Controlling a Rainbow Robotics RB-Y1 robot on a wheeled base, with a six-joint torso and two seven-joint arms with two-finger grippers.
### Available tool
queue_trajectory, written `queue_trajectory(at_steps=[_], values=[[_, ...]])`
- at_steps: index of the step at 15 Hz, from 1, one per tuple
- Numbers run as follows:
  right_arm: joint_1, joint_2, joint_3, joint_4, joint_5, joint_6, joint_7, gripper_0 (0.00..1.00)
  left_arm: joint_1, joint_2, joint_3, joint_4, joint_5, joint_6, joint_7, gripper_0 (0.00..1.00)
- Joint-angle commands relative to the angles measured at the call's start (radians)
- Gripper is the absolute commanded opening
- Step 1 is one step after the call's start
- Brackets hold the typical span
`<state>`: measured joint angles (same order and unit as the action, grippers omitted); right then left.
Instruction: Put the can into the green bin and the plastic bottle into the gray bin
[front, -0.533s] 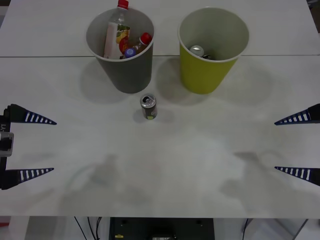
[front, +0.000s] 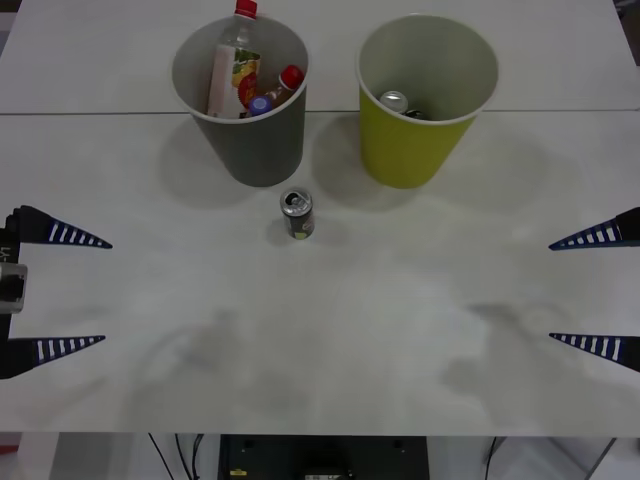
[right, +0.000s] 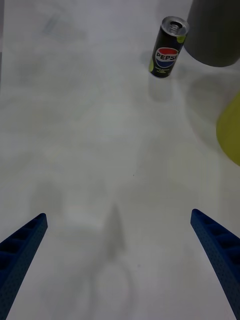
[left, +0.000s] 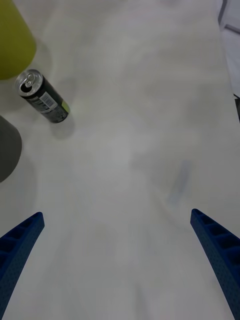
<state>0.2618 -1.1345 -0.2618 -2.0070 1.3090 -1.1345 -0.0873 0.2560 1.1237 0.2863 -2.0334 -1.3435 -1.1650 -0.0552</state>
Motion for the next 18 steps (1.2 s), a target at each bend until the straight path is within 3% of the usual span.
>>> queue_trajectory(at_steps=[1,5,10,12,14,18], values=[[0.000,0.000,0.000,0.000,0.000,0.000,0.000,1.00,0.003,-0.018,-0.001,-0.019,0.001,0.008,0.110,1.00],[0.000,0.000,0.000,0.000,0.000,0.000,0.000,1.00,0.069,-0.038,-0.001,-0.103,-0.012,0.116,0.305,1.00],[0.000,0.000,0.000,0.000,0.000,0.000,0.000,1.00,0.147,-0.038,-0.062,-0.234,-0.169,0.360,0.595,1.00],[0.000,0.000,0.000,0.000,0.000,0.000,0.000,1.00,0.134,-0.036,-0.156,-0.241,-0.284,0.493,0.709,1.00],[0.000,0.000,0.000,0.000,0.000,0.000,0.000,1.00,0.100,-0.036,-0.283,-0.241,-0.456,0.643,0.870,1.00],[0.000,0.000,0.000,0.000,0.000,0.000,0.000,1.00,0.055,-0.033,-0.466,-0.240,-0.663,0.817,1.092,1.00]])
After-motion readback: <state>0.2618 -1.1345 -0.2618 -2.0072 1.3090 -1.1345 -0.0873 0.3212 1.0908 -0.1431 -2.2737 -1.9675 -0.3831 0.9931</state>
